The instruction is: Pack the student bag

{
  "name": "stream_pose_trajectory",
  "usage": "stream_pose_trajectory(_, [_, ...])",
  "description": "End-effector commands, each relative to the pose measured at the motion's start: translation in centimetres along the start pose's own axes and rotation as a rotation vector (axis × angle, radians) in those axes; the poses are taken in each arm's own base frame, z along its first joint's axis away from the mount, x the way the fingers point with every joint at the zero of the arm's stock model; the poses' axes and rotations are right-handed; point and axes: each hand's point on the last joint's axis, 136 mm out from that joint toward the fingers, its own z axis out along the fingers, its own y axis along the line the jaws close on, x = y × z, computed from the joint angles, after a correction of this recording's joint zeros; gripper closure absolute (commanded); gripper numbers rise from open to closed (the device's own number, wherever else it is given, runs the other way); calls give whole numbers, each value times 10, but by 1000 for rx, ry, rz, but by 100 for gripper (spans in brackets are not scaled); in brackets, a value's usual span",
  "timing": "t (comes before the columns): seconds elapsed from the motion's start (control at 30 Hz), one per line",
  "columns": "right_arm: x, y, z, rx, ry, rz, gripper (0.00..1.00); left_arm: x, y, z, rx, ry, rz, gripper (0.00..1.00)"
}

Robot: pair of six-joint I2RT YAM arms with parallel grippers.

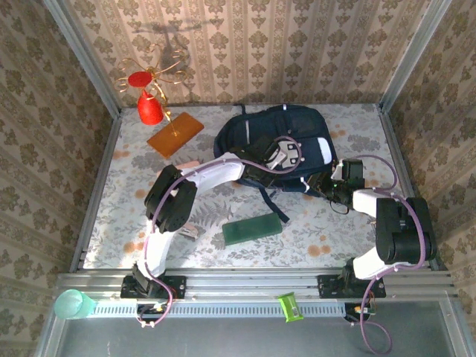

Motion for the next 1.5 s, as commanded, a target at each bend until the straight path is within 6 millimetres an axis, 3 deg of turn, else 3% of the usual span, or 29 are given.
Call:
stream_pose_trajectory(0.0, [16,-23,2,73,42,50,65,20,13,15,-19,82,-22,91])
stream_pose_trajectory(0.47, [17,-22,2,70,44,50,65,30,13,31,-11,114,-39,84])
stream_pose_trajectory(0.63, [17,-23,2,71,45,51,65,32,16,33,-19,120,-41,90])
stream_pose_trajectory(0.73, [15,-21,1,70,41,50,65,23,16,25,-20,92,-39,100])
stream_pose_trajectory(1.03, [3,-27,-13,126,-43,56,74,1,32,-21,-90,-18,-23,100])
stream_pose_trajectory(1.47, [-32,-34,-30,178,-168,107,87,38,82,-34,-236,71,-36,100])
